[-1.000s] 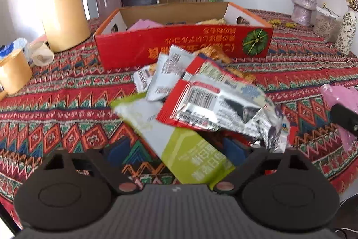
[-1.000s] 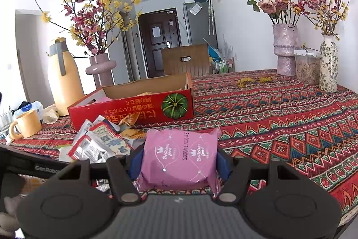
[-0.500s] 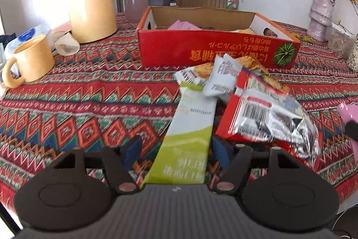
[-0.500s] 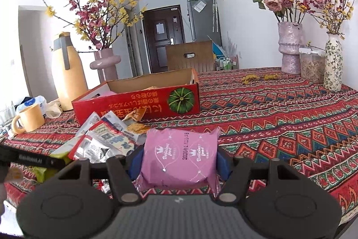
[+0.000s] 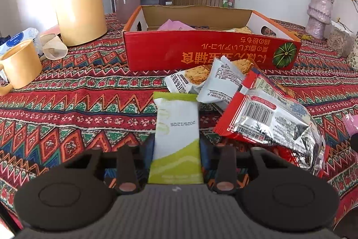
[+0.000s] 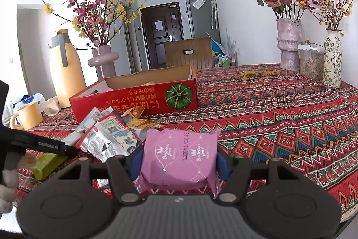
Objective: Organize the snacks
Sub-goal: 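Lift the pink packet with the right gripper while the left grasps a green-and-white bar, then carry both packets over the open box, then lower both packets into the box and open both grippers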
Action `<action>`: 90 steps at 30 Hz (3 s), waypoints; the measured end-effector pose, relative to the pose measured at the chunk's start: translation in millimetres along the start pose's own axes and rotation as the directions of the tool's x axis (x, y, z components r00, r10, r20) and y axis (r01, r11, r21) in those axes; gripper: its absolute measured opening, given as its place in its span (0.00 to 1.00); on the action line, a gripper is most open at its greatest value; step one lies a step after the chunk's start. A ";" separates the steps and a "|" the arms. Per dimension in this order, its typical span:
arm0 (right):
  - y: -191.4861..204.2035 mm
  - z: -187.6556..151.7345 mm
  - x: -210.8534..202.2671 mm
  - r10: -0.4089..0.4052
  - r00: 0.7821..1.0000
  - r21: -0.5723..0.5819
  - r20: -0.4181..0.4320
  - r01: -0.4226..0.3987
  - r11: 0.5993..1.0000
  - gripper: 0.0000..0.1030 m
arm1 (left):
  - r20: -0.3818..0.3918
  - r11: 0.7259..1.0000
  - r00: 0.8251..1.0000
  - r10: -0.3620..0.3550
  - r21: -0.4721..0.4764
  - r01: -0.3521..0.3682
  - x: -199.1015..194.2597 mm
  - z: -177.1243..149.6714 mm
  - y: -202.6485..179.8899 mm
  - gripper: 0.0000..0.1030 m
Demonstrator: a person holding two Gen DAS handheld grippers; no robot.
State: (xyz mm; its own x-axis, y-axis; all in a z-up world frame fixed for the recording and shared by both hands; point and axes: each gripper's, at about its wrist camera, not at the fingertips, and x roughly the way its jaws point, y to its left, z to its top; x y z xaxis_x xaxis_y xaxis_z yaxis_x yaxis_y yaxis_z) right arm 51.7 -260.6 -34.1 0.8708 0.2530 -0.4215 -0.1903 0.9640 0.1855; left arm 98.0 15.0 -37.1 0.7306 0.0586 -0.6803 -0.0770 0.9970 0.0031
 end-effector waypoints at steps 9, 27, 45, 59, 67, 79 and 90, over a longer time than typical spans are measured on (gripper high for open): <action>9.8 1.2 -0.3 0.010 1.000 -0.019 0.003 -0.009 1.000 0.62 | 0.088 1.000 0.996 0.017 -0.004 -0.016 -33.6 -0.7 9.8 0.38; 26.2 40.8 -0.2 0.013 0.992 -0.068 0.122 -0.004 0.998 0.62 | 0.271 1.000 0.963 -0.015 -0.005 0.017 -70.5 42.3 -3.2 0.38; 34.5 94.2 48.4 0.004 0.981 -0.097 0.195 0.016 0.995 0.62 | 0.333 0.999 0.943 -0.029 -0.016 0.036 -45.2 105.3 -15.8 0.38; 37.3 138.0 125.2 -0.008 0.983 -0.119 0.185 0.030 0.992 0.62 | 0.331 0.999 0.944 0.015 -0.041 -0.002 13.9 158.3 -18.3 0.38; 44.9 154.1 187.2 -0.018 0.990 -0.121 0.141 0.035 0.992 0.62 | 0.310 0.995 0.949 0.054 -0.094 -0.026 70.5 167.4 -9.1 0.38; 44.0 135.8 219.3 -0.030 0.996 -0.135 0.086 0.042 0.990 0.63 | 0.290 0.993 0.956 0.046 -0.117 -0.012 89.7 156.5 0.7 0.44; 30.5 133.3 207.6 -0.040 0.994 -0.050 0.104 0.045 0.998 0.99 | 0.355 0.983 0.931 0.089 -0.180 -0.025 73.2 151.6 3.1 1.00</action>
State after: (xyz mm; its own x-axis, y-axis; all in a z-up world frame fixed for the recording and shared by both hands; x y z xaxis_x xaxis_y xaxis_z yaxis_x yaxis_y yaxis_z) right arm 287.1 -189.6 2.3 0.9202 0.2044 -0.3337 -0.1730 0.9774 0.1218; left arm 254.1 30.0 24.2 0.9140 0.1610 -0.3724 -0.2163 0.9699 -0.1116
